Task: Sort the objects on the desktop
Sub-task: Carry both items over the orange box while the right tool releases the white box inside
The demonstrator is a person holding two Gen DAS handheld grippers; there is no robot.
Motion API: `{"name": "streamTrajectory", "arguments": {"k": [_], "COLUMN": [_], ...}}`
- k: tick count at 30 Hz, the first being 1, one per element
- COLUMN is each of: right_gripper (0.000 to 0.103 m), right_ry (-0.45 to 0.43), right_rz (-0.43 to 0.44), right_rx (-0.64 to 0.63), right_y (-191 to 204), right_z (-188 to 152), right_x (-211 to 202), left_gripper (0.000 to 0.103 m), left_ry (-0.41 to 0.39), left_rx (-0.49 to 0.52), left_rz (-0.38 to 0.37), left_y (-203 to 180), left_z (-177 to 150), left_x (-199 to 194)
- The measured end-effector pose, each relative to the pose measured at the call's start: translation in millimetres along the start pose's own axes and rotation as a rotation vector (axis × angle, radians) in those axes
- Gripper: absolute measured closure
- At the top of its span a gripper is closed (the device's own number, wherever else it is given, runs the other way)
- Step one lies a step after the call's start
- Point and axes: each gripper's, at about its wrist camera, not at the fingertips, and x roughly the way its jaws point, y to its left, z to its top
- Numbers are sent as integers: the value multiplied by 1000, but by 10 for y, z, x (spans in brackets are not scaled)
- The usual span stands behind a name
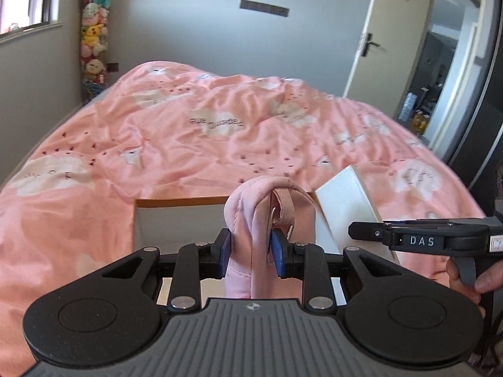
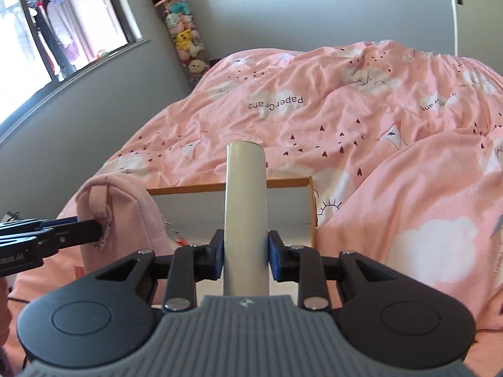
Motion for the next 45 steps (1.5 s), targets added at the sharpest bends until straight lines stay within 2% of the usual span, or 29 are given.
{"name": "streamTrajectory", "arguments": {"k": [4, 9, 13, 17, 27, 32, 36, 42, 45], "right_gripper": [73, 73, 73, 73, 70, 71, 70, 81, 87], "right_ry": [30, 117, 178, 239, 328, 338, 360, 381, 389], "right_rz": [-136, -269, -378, -399, -522, -480, -375, -245, -220], "right_rx": [-78, -231, -348, -388, -553, -529, -426, -273, -250], "right_y": [152, 251, 271, 266, 420, 377, 275, 120, 141], "right_z": [-112, -220, -329, -395, -534, -460, -327, -202, -192], "right_x": [424, 827, 1064, 1236, 1566, 1483, 1365, 1267, 1257], "left_gripper": [72, 72, 72, 72, 71, 71, 71, 71, 71], "left_ry": [55, 138, 173, 189, 200, 195, 186, 184, 185], "left_rx": [-6, -26, -31, -37, -55, -78, -81, -98, -112], "left_rz": [72, 94, 90, 77, 50, 19, 3, -17, -22], "left_y": [131, 265, 304, 319, 444, 505, 534, 603, 645], "left_z": [-44, -154, -227, -260, -297, -348, -355, -369, -385], "left_x": [273, 547, 663, 718, 776, 781, 792, 830, 841]}}
